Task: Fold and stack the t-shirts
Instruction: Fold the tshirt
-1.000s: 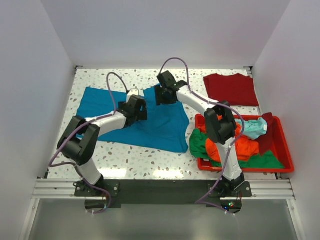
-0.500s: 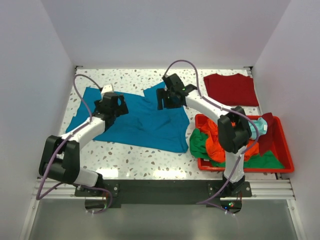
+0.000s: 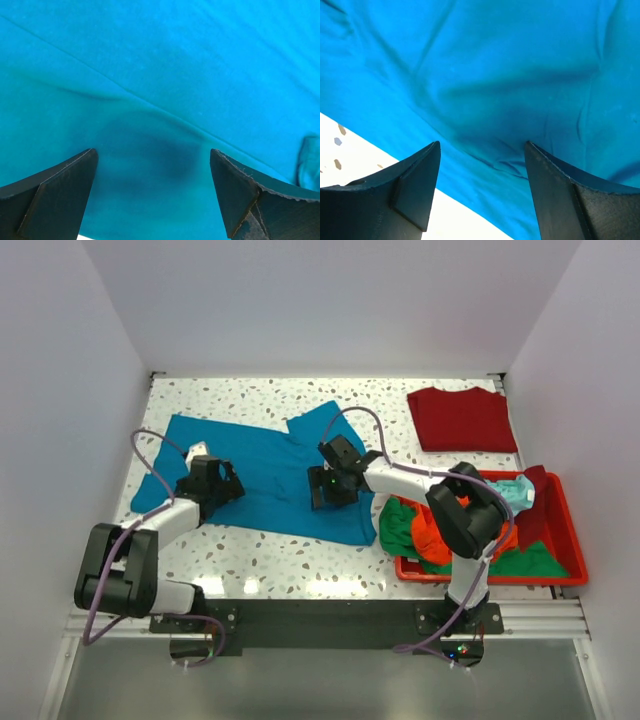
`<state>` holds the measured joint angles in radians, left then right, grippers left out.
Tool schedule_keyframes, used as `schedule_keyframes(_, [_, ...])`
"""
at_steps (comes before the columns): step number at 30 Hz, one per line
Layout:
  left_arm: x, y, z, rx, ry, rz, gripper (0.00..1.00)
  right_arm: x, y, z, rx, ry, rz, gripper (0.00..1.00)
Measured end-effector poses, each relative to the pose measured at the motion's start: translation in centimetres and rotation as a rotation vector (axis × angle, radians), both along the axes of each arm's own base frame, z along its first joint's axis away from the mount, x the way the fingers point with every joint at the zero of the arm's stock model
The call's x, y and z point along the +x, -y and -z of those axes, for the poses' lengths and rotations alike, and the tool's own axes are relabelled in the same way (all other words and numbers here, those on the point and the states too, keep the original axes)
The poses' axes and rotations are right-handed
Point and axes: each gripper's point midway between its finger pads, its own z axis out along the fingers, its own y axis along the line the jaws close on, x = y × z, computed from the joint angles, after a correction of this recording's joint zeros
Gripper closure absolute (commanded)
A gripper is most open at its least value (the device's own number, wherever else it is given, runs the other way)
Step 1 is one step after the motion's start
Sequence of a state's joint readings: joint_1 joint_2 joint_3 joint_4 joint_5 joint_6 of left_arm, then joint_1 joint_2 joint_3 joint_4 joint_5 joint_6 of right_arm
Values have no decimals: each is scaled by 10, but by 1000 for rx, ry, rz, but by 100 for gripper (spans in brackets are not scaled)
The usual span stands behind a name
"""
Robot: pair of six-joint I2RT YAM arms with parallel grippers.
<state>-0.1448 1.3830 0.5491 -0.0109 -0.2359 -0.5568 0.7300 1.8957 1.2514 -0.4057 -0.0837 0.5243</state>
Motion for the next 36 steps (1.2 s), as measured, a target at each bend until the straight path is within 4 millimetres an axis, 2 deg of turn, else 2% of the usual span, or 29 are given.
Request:
schedule_keyframes(15, [-31, -3, -8, -179, 112, -186, 0, -24, 10, 4, 53, 2, 21, 29])
schedule_keyframes(24, [-58, -5, -14, -194, 73, -214, 0, -33, 14, 3, 35, -11, 7, 29])
schedule_keyframes(26, [-57, -7, -20, -181, 72, -212, 0, -36, 18, 2, 10, -29, 3, 28])
schedule_keyframes(29, [-45, -7, -36, -169, 106, -192, 0, -35, 20, -8, -19, -38, -2, 28])
schedule_keyframes(33, [-25, -3, -51, -170, 148, -167, 0, -17, 7, -34, 4, 24, -11, 28])
schedule_keyframes(36, [-13, 1, -49, -181, 159, -149, 0, -2, -7, -49, 37, 64, -18, 28])
